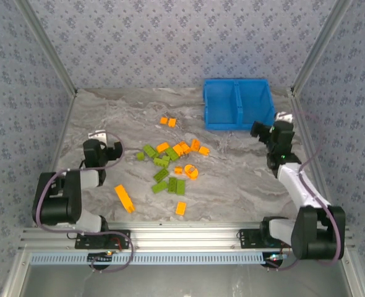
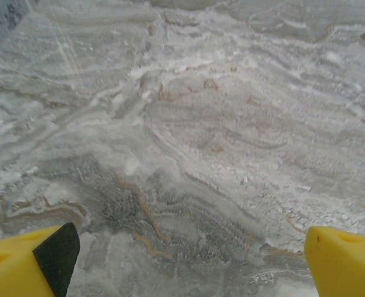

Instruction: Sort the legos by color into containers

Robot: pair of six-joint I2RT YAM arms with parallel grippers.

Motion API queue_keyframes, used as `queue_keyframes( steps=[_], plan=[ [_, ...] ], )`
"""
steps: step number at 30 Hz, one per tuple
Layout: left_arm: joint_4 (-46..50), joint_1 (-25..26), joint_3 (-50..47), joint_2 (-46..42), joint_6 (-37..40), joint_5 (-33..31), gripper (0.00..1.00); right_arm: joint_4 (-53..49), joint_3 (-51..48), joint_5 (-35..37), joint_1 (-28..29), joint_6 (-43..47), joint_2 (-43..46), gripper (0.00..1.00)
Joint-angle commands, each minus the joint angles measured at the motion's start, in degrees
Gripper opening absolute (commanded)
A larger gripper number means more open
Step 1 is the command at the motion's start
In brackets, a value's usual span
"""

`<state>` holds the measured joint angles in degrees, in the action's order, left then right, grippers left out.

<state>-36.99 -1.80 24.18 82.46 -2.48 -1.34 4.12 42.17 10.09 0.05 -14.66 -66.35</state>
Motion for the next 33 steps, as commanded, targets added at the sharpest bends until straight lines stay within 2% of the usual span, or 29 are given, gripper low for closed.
queue_keyframes(
  steps=[1,5,7,9,13,18,20,22,27,30,33],
  plan=[
    [9.8,0.9,3.2,-9.6,-2.0,-1.8,0.97,-28.8,8.6,-2.4,2.0,-11.4,0.3,1.0],
    [28.6,4.8,8.9,-20.4,-6.3,-4.6,0.99,-37.6,14.4,-6.2,10.0,-10.9,-1.4,1.0],
    [37.2,7.1,13.0,-23.4,-7.2,-2.2,0.99,-41.2,17.1,-7.6,14.0,-11.9,-4.0,1.0],
    [45.7,9.1,17.8,-25.2,-7.1,3.4,0.99,-42.6,19.4,-10.2,18.2,-12.5,-7.9,1.0],
    [60.8,12.8,26.8,-25.8,-0.1,13.0,0.99,-41.8,22.6,-9.8,26.4,-7.4,-16.9,1.0],
    [78.6,18.7,35.3,-24.9,13.9,22.8,0.99,-43.9,30.7,-7.1,32.9,9.4,-31.5,1.0],
    [81.2,21.1,35.7,-24.8,18.0,24.6,0.99,-45.3,34.0,-2.8,34.2,15.4,-36.5,1.0],
    [79.7,22.9,34.0,-25.0,19.9,24.2,0.99,-46.0,36.7,0.0,34.2,19.7,-40.8,1.0],
    [72.9,23.5,29.6,-25.7,20.0,22.9,0.99,-47.5,41.8,-1.5,32.8,25.9,-47.9,0.96],
    [72.3,23.5,29.4,-25.3,19.5,22.0,0.99,-47.6,43.3,-5.3,32.2,26.7,-50.0,0.87],
    [71.4,23.5,28.6,-25.6,19.6,21.2,0.99,-47.5,44.3,-7.2,31.9,26.5,-52.0,0.71]
  ],
)
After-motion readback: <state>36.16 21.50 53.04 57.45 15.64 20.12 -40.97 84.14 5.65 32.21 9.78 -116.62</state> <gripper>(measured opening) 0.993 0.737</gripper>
